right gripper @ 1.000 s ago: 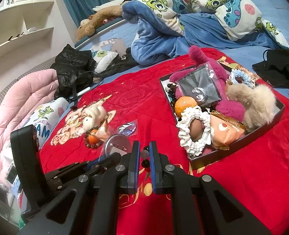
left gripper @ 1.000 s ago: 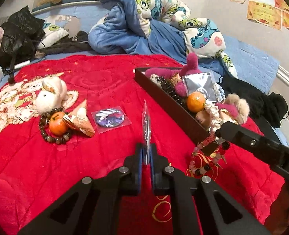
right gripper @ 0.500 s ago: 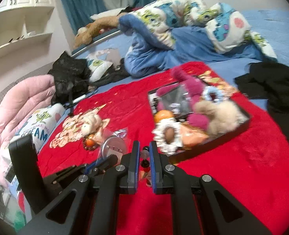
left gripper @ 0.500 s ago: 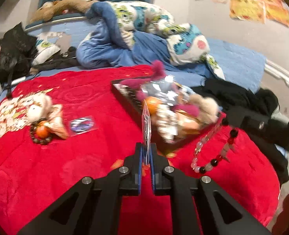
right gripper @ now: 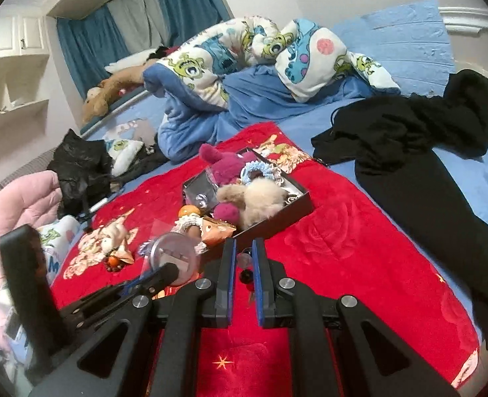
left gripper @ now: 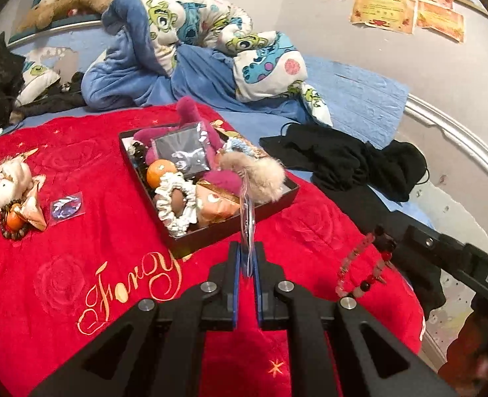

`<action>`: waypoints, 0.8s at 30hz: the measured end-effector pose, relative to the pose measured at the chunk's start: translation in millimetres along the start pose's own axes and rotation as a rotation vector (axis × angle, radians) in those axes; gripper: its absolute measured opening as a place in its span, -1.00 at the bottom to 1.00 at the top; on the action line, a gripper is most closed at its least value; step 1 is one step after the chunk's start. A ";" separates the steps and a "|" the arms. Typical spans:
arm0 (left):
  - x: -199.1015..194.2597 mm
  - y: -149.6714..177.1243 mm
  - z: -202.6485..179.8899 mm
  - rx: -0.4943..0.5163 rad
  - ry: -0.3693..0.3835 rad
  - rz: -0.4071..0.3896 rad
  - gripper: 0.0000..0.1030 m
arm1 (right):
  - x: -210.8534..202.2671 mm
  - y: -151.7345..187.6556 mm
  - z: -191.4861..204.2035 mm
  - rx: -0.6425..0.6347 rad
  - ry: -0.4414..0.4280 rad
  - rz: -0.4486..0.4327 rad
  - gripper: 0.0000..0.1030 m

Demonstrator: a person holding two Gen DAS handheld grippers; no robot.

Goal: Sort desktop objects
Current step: 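Carry the bagged tin in the left tool and pink bracelet in the right tool over the tray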

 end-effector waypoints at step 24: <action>26.4 -36.0 1.7 0.065 -0.071 -0.024 -0.86 | 53.4 -20.4 14.5 -0.015 -0.099 0.010 -0.80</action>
Point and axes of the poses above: each gripper's, at about its wrist camera, not at the fingertips, and x roughly the way its jaws point, z to its left, y to its underside, the point moved 8 cm from there along x, roughly the way its jaws point, and after that the axes turned 8 degrees about -y, right-handed, at the moved point
